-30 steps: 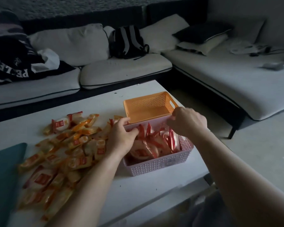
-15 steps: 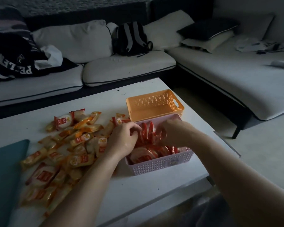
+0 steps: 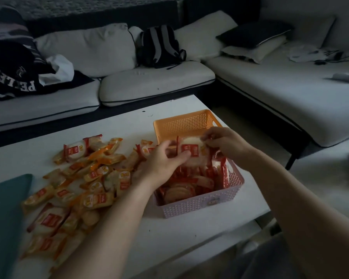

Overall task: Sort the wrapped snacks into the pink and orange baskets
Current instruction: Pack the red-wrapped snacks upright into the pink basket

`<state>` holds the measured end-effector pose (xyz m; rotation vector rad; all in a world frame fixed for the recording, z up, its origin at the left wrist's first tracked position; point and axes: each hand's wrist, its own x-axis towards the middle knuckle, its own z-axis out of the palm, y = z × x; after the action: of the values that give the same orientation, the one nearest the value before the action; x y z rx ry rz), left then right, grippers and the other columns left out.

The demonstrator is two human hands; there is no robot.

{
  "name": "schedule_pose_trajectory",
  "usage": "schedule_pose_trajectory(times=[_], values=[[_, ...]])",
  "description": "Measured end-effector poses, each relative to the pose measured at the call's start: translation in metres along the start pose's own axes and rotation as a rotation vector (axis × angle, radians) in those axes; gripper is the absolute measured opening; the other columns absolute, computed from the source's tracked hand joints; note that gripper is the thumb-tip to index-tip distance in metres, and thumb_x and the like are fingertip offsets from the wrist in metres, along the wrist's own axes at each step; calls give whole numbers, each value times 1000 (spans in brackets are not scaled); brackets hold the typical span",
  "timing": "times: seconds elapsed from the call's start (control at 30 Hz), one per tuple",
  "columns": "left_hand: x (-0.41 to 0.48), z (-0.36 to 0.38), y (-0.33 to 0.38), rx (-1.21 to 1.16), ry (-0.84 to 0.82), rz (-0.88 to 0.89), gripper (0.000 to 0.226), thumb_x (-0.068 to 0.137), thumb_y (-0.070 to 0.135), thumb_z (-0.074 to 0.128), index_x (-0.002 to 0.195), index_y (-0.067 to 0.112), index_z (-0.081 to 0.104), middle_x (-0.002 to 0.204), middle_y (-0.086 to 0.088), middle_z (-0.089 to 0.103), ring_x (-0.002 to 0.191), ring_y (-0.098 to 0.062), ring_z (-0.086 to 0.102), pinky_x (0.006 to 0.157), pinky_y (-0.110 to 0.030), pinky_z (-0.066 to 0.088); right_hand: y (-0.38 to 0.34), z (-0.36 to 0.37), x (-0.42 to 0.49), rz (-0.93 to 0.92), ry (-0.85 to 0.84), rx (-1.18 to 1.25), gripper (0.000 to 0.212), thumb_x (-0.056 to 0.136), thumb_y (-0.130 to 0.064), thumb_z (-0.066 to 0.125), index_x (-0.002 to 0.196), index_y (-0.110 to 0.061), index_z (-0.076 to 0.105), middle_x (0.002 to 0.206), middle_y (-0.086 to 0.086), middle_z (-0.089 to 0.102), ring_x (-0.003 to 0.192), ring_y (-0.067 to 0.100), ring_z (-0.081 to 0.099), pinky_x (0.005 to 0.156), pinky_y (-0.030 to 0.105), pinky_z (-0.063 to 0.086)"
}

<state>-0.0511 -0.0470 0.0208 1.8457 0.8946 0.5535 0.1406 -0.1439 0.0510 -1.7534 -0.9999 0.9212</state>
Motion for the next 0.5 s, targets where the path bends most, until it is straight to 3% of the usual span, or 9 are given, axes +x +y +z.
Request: schedule_pose_trajectory(times=[0.1, 0.2, 0.27, 0.33, 0.43, 0.5], values=[[10, 1, 3, -12, 114, 31, 21, 91, 35, 75, 109, 32, 66, 100, 12, 74, 93, -7, 71, 80, -27, 57, 9, 3, 9, 9, 34, -40, 28, 101, -3, 48, 119, -16, 66, 109, 9, 68, 89, 22, 69, 65, 31, 56], [21, -12, -1, -70, 280, -27, 21, 90, 29, 75, 110, 25, 69, 99, 7, 75, 88, -9, 72, 71, -25, 55, 24, 7, 23, -63, 95, -467, 41, 97, -1, 51, 133, -18, 58, 120, 2, 67, 97, 17, 65, 70, 26, 52], [25, -19, -4, -89, 348, -81, 28, 90, 31, 74, 116, 21, 69, 101, 3, 76, 85, -13, 73, 64, -26, 52, 35, 17, 29, -92, -49, -683, 42, 93, -4, 57, 131, -21, 60, 119, -2, 67, 99, 12, 64, 75, 20, 53], [27, -21, -8, -81, 357, -110, 30, 91, 32, 73, 118, 19, 69, 102, 1, 76, 83, -15, 73, 61, -26, 51, 45, 25, 32, -117, -164, -792, 37, 92, -9, 60, 124, -28, 64, 111, -6, 68, 94, 9, 66, 75, 22, 59], [29, -17, -8, -80, 340, -118, 30, 91, 33, 73, 117, 20, 70, 101, 3, 77, 87, -14, 74, 73, -33, 60, 52, 25, 33, -218, -156, -922, 28, 93, -12, 59, 118, -24, 66, 110, -6, 67, 99, 10, 63, 81, 23, 58], [30, -13, -5, -55, 340, -109, 25, 89, 33, 74, 111, 21, 70, 98, 5, 76, 86, -12, 73, 75, -31, 59, 55, 21, 36, -228, -144, -980, 26, 92, -14, 61, 116, -20, 70, 118, -3, 62, 115, 15, 56, 95, 33, 54]])
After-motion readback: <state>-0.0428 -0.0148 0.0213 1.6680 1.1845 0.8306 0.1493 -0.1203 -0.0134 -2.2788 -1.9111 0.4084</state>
